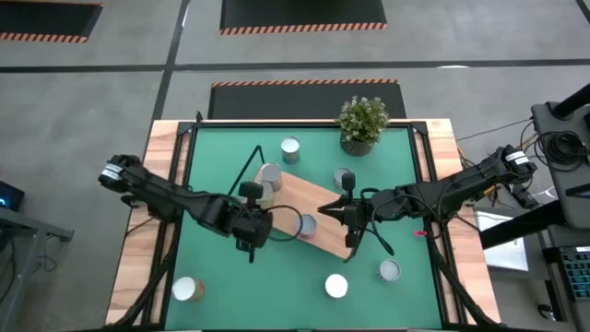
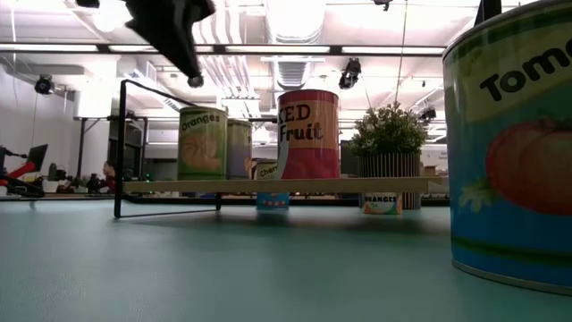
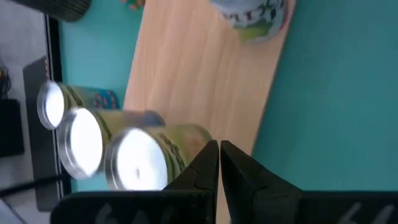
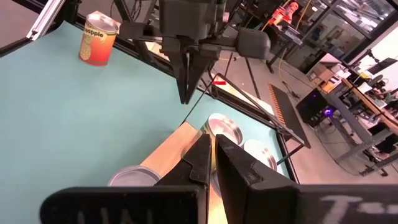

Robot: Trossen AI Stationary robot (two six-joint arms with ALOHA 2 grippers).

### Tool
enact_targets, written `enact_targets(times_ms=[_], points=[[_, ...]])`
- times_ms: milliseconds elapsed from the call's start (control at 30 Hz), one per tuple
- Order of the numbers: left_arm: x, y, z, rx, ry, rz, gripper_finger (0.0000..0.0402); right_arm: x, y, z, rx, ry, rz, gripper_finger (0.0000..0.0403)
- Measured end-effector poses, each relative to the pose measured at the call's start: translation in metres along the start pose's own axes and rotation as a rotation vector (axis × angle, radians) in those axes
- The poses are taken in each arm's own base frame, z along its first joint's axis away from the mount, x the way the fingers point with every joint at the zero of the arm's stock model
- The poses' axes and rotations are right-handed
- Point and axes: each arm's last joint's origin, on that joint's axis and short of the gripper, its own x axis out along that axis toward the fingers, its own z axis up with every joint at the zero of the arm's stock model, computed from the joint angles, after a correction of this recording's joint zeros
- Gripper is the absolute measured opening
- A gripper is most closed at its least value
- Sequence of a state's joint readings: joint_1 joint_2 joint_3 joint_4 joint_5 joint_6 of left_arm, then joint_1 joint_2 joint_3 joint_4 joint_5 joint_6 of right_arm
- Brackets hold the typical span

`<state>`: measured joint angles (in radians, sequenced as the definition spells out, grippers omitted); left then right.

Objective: Pick and place cans onto a shelf
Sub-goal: Put the large canned oranges on the shelf

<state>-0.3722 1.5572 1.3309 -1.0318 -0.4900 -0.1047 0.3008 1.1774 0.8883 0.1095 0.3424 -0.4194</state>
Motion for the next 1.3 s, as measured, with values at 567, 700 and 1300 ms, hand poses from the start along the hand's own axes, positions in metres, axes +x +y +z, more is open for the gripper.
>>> enact_targets(times_ms=[567, 700, 1300], points=[[0.053, -0.007, -0.038, -0.063, 0.081, 0.091, 0.0, 0.0, 0.0, 0.0, 0.001, -0.002, -0.001, 0.0013], [0.057, 0.0, -0.038, -0.091, 0.086, 0.108, 0.0, 0.0, 0.0, 0.0, 0.001, -0.002, -0.001, 0.0013], [0.064, 0.016, -0.037, -0.153, 0.091, 0.13, 0.0, 0.0, 0.0, 0.0, 0.0, -0.002, -0.001, 0.0013]])
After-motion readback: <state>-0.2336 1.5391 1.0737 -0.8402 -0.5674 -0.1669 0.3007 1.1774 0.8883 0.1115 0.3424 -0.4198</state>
